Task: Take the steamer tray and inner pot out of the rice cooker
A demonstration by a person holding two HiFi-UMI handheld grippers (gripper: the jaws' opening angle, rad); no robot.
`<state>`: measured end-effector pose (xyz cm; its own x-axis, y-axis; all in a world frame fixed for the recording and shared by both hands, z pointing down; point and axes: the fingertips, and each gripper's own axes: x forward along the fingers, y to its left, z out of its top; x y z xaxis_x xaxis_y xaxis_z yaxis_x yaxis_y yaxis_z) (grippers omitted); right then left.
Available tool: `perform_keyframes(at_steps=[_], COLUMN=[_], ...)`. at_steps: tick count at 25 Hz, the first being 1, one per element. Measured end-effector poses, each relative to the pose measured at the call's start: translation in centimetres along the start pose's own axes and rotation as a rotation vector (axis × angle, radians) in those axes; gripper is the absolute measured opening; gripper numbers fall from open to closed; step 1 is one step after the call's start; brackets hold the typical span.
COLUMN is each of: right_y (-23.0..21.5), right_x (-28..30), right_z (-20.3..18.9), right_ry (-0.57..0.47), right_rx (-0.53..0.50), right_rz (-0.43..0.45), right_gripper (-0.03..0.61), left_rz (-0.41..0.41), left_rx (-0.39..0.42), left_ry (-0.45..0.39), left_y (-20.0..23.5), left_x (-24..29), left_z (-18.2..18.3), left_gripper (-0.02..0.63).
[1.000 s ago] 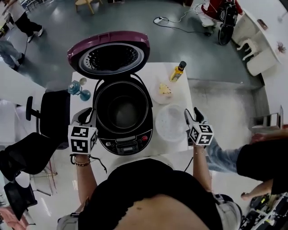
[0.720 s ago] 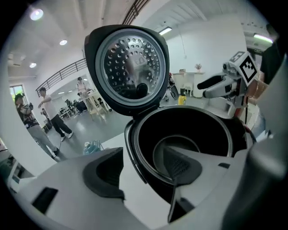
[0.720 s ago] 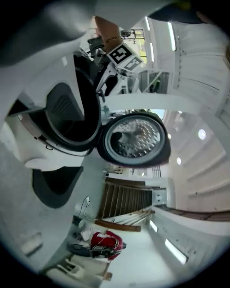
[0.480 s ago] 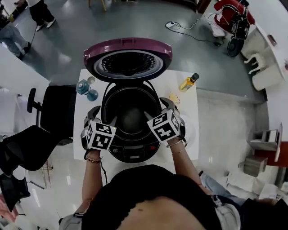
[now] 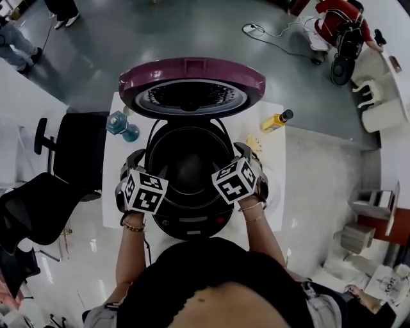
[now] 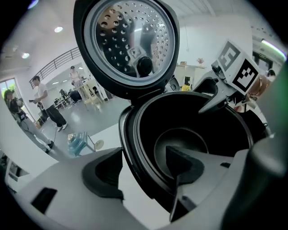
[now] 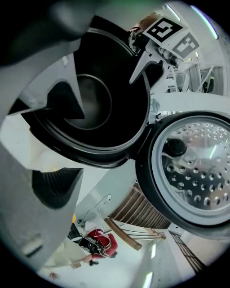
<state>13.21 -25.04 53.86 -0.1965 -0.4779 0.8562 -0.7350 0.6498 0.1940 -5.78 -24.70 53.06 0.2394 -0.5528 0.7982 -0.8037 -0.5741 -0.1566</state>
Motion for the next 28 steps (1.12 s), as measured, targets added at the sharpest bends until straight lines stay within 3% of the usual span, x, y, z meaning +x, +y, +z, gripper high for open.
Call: perform_keyframes(at_steps=[6, 9, 13, 17, 21, 24, 28], right_y=[-0.3, -0.3, -0.5, -0.4, -0.1, -0.3, -0.6], right_x=[-0.3, -0.7, -1.3, -1.5, -2.1, -2.9, -4.2], right_z=[1.0, 1.5, 1.6, 1.9, 2.4, 3.3, 4.7], right_ry=[0.013, -0.006, -0.051, -0.075, -0.106, -0.184, -0.301], right_rx=[-0.050, -0.062, -0.020, -0.034, -0.063, 0.018, 0.116], right_rz=[-0.041, -0.031, -0.028, -0.066, -0.110, -0.082, -0.050], right_gripper=[0.295, 0.235, 0.201, 0.188, 0.143, 0.115, 0.083], left_rz=[-0.021, -0.029, -0.042, -0.027, 0.017, 0.035, 0.012], left_rx=[0.018, 0.028, -0.004, -0.017, 0.029, 0.059, 0.020], left_ry=[0.041, 0.049, 0.046, 0.064, 0.096, 0.113, 0.101], left_y=[0.6, 0.5, 0.3, 0.7, 0.8, 0.8, 0.8], left_x=[-0.2, -0.4, -0.8, -0.9, -1.1, -1.3, -1.9], left_z=[0.1, 0.3, 0.5, 0.5, 0.4, 0.3, 0.3], left_gripper=[0.277, 0.258, 0.222, 0.201, 0.187, 0.167, 0.140])
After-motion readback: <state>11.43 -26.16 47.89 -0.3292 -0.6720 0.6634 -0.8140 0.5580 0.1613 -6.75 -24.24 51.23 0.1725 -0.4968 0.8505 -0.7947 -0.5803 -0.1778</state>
